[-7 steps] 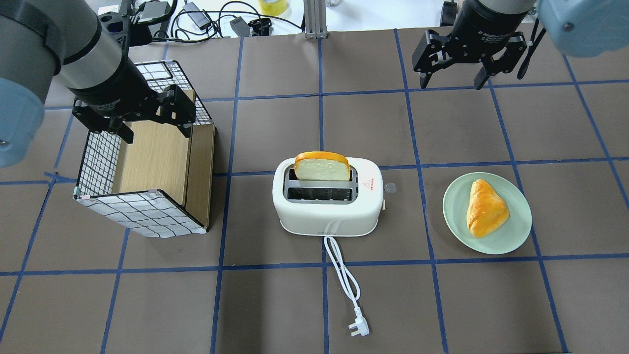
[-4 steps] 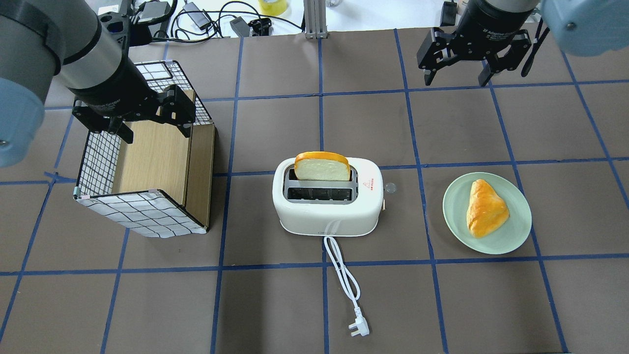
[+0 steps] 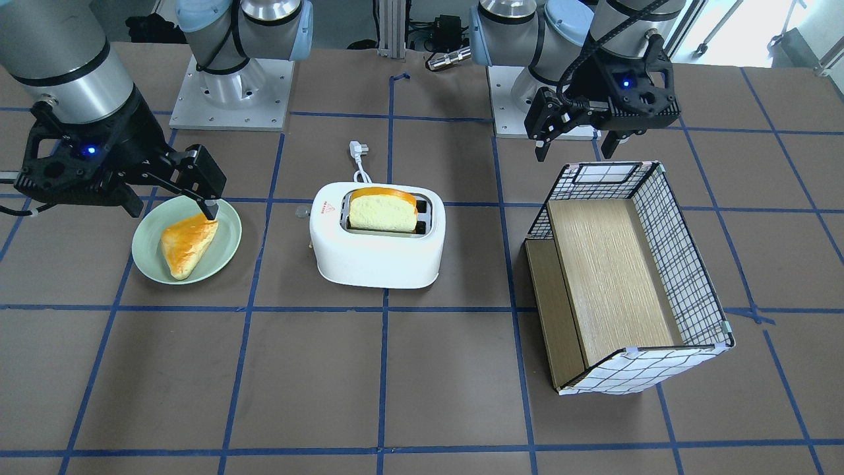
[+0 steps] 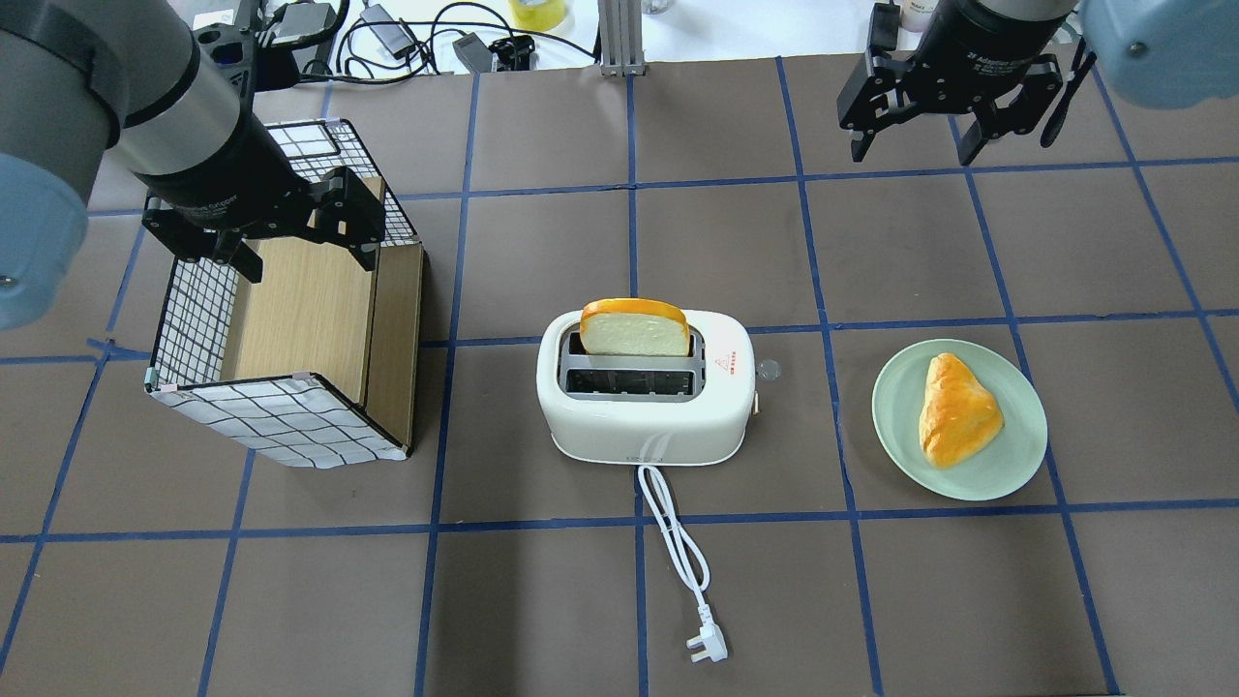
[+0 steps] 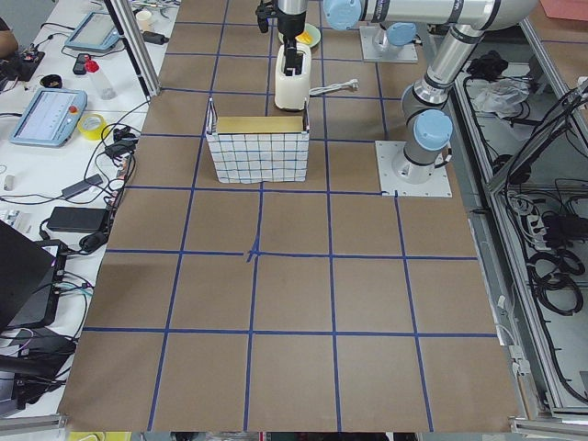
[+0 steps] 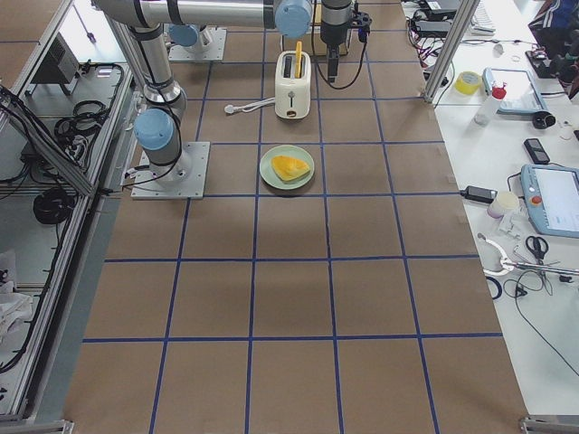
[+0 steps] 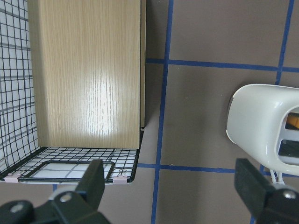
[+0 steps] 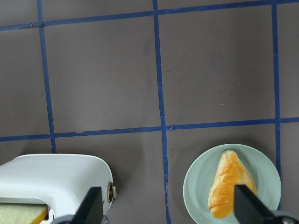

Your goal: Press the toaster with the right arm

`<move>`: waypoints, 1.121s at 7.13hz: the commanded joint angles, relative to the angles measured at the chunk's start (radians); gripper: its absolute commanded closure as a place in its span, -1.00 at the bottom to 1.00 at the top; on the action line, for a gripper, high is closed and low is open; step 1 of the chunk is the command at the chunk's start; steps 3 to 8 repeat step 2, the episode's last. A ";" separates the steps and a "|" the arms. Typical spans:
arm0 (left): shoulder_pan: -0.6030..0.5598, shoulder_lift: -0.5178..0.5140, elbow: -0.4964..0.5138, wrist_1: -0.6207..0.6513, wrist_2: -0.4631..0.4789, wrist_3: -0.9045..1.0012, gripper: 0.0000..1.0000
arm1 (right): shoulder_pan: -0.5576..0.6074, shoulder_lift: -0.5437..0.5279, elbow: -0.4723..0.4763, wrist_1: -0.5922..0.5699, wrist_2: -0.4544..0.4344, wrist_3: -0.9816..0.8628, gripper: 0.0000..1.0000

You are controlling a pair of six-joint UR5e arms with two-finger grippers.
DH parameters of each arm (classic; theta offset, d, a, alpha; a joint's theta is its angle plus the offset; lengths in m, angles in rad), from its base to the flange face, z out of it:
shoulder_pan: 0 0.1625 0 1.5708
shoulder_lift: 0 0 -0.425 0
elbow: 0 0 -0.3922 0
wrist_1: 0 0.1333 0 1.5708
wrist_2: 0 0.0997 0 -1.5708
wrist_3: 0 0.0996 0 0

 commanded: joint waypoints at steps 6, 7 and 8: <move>0.000 0.000 0.000 0.000 -0.001 0.000 -1.00 | -0.018 0.000 0.003 -0.054 0.000 0.012 -1.00; 0.000 0.000 0.000 0.000 -0.001 0.000 -1.00 | -0.018 0.000 0.003 -0.054 0.000 0.012 -1.00; 0.000 0.000 0.000 0.000 -0.001 0.000 -1.00 | -0.018 0.000 0.003 -0.054 0.000 0.012 -1.00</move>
